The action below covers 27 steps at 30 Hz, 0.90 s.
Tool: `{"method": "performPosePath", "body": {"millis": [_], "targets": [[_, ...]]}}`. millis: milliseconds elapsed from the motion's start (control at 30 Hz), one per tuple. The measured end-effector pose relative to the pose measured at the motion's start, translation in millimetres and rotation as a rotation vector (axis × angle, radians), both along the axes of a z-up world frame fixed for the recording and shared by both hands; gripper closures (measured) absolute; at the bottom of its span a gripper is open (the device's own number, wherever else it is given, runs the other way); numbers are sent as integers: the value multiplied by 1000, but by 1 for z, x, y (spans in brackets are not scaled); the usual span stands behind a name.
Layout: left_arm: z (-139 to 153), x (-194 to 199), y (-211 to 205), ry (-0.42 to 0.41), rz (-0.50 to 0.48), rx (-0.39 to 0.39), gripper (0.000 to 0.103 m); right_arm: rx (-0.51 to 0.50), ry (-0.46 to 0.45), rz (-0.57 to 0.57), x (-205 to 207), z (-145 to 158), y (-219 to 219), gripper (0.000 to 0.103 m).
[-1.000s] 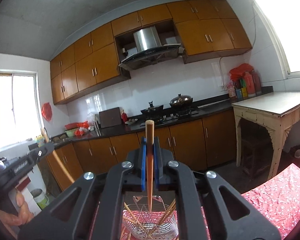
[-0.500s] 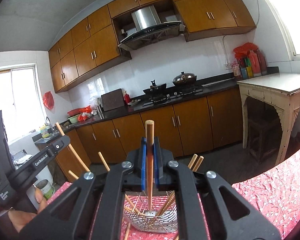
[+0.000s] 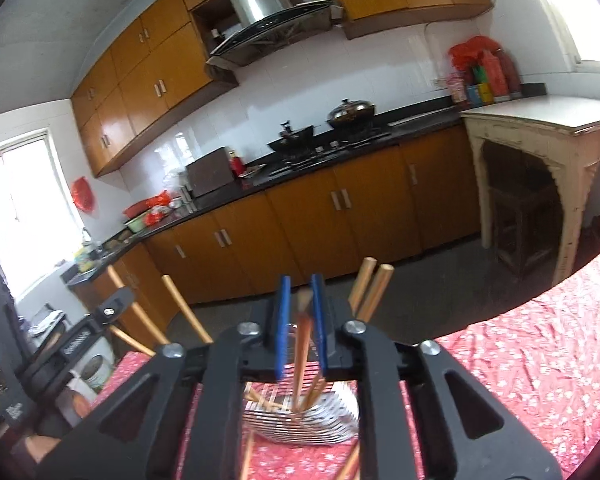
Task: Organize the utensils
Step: 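Lower the chopsticks into the wire basket and open both grippers, then close the right gripper on the next chopstick while the left gripper grasps another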
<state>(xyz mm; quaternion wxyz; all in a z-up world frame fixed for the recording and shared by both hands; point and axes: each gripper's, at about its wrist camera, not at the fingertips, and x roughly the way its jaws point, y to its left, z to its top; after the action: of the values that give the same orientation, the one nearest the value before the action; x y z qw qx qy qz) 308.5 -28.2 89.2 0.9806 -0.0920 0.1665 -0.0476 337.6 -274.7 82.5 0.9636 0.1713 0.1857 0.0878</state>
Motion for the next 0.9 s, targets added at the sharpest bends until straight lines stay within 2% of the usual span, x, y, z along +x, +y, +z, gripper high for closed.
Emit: {"method": "performPosePath", "body": {"millis": [67, 200, 367, 533, 667, 733, 900], "targets": [[4, -5, 4, -8, 8, 9, 94, -7, -12, -29, -6, 2, -5, 75], [15, -19, 15, -29, 34, 8, 74, -16, -31, -60, -21, 6, -13, 71], [22, -37, 28, -37, 50, 5, 72, -26, -38, -92, -47, 6, -21, 69], [13, -65, 48, -28, 64, 11, 62, -39, -17, -107, -77, -7, -27, 69], [-19, -79, 65, 54, 75, 23, 50, -45, 63, -98, -96, -41, -25, 69], [-44, -84, 72, 117, 79, 34, 31, -53, 121, -90, -99, -62, -22, 69], [-105, -90, 77, 268, 96, 92, 17, -68, 299, -58, -103, -127, -11, 69]]}}
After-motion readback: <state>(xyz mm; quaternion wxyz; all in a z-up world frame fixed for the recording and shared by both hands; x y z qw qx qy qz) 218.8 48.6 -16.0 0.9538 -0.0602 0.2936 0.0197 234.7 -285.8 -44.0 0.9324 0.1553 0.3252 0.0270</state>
